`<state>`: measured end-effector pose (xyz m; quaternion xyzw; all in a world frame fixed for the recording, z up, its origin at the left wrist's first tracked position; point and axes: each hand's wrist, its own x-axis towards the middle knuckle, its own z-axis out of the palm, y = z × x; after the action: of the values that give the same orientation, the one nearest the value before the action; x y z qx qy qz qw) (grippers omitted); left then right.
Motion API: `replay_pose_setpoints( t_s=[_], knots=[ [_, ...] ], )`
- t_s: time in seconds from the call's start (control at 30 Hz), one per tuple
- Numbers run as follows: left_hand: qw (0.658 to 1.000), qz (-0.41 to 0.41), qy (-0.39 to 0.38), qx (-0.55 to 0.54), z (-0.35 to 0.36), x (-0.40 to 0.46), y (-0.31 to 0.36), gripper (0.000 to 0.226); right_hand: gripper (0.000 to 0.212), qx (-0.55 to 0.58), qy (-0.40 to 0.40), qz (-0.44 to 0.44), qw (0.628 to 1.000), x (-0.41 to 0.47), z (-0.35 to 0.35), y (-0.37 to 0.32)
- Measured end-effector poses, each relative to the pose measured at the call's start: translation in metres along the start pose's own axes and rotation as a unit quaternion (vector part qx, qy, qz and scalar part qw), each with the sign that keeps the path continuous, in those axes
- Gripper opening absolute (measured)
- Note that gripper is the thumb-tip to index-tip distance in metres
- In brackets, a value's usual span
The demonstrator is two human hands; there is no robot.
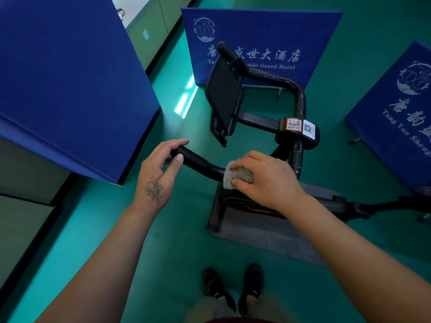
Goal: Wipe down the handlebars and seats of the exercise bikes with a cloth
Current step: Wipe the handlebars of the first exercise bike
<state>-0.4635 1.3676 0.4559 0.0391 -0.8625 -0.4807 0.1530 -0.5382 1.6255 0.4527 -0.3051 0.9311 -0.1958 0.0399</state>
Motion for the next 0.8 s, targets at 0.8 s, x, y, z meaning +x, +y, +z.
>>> replay_pose_setpoints(
  t_s=[0.8],
  knots=[
    [0.936,0.167,-0.138,0.276,-0.001,0.024,0.006,0.034,0.035,0.006,0.018,-0.021,1.000,0.012,0.001,-0.015]
  ],
)
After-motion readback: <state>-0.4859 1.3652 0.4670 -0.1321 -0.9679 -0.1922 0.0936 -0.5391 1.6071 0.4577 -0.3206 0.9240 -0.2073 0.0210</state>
